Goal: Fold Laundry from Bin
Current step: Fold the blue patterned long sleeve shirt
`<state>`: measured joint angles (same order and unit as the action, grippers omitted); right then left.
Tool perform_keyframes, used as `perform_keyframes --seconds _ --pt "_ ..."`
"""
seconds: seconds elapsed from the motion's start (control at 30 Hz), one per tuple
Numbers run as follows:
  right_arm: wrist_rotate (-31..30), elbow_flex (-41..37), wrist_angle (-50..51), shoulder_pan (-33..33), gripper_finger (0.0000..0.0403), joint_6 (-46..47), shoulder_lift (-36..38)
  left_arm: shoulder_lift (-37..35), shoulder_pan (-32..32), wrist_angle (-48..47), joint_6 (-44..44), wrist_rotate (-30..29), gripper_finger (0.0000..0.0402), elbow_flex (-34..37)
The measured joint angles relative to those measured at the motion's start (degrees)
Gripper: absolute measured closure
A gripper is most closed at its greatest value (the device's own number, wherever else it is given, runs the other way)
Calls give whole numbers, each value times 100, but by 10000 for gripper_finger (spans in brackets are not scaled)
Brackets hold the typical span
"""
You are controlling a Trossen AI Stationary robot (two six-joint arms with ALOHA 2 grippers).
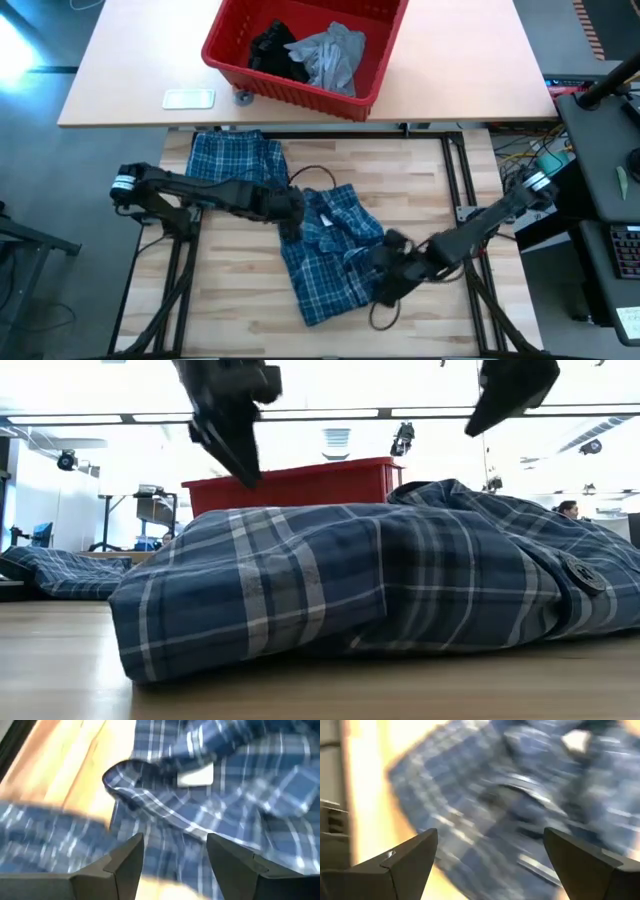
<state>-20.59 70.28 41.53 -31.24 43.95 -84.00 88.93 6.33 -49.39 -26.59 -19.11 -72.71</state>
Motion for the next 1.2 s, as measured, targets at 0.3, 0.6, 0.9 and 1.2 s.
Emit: perform_keyframes --seconds 0.3,0.6,0.9,1.2 --pt "-545 -1558 1117 252 46 1119 1067 157 1665 821 -1984 -130 201 370" --pt "230 -2673 -2342 122 46 1157 116 991 2588 3333 -3253 -288 201 1158" --pt "1262 -639 -3152 -138 46 1156 -1820 1114 2532 2439 -3264 -280 201 1338" --pt "1204 1924 570 -182 46 377 -1579 -705 3055 293 -3136 -579 201 1376"
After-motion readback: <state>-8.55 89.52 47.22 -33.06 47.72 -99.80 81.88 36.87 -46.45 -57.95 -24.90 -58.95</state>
